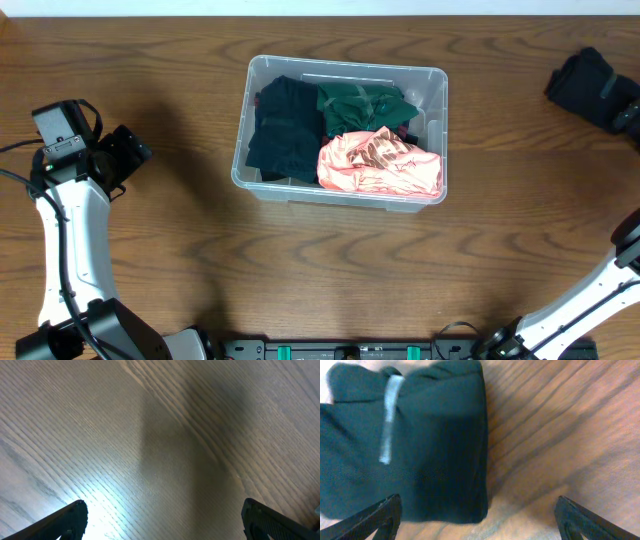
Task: Pack container
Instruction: 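Reach the right gripper to the black garment and grasp it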
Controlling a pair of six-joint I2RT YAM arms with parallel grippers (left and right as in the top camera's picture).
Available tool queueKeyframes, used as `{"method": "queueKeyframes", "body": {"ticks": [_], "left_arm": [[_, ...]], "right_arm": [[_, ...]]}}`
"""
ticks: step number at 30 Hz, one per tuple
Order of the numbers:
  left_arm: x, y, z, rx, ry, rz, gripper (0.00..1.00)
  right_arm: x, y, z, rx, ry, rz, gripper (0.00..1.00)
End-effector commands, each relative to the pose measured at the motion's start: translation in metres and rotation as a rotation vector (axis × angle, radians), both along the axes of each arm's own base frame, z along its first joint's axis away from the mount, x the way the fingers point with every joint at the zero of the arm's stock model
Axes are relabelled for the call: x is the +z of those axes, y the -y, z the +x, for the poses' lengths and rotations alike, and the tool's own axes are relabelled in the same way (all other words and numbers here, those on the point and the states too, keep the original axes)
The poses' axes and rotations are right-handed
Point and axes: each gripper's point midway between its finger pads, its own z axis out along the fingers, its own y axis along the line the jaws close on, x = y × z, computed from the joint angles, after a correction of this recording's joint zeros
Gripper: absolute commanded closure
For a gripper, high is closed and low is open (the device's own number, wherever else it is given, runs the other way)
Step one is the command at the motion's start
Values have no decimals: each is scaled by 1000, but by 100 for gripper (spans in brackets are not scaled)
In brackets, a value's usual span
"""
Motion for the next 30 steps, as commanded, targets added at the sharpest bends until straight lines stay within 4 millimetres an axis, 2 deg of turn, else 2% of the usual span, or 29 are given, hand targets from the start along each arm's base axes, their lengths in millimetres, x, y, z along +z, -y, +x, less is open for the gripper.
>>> {"method": "queueKeyframes", "body": {"ticks": [1, 6, 8, 10, 13, 15, 19, 23, 25, 27, 30], "left_arm": [[6, -3, 1, -1, 9, 13, 2], [6, -3, 1, -1, 9, 13, 2], [6, -3, 1, -1, 9, 13, 2], [6, -3, 1, -1, 9, 13, 2], [6, -3, 1, -1, 9, 13, 2], [6, -3, 1, -1, 9, 13, 2], [6, -3, 1, -1, 9, 13, 2], [6, -3, 1, -1, 9, 13, 2], [6, -3, 1, -1, 9, 13, 2], [6, -3, 1, -1, 9, 13, 2], [6, -3, 1, -1, 9, 13, 2]], "right_arm": [[-8, -6, 9, 33, 28, 18, 5], [-22, -18, 25, 63, 46, 23, 9], [-25, -25, 31, 77, 50, 27, 17], [-27, -35, 38, 97, 51, 27, 35], [-28, -49, 46, 115, 44, 25, 85], [-29, -57, 51, 121, 43, 34, 99], [-27, -71, 56, 141, 39, 61, 99], [-10, -87, 59, 176, 34, 78, 99], [9, -96, 61, 200, 46, 71, 99], [39, -108, 63, 235, 77, 56, 99], [97, -130, 64, 287, 143, 36, 99]]}}
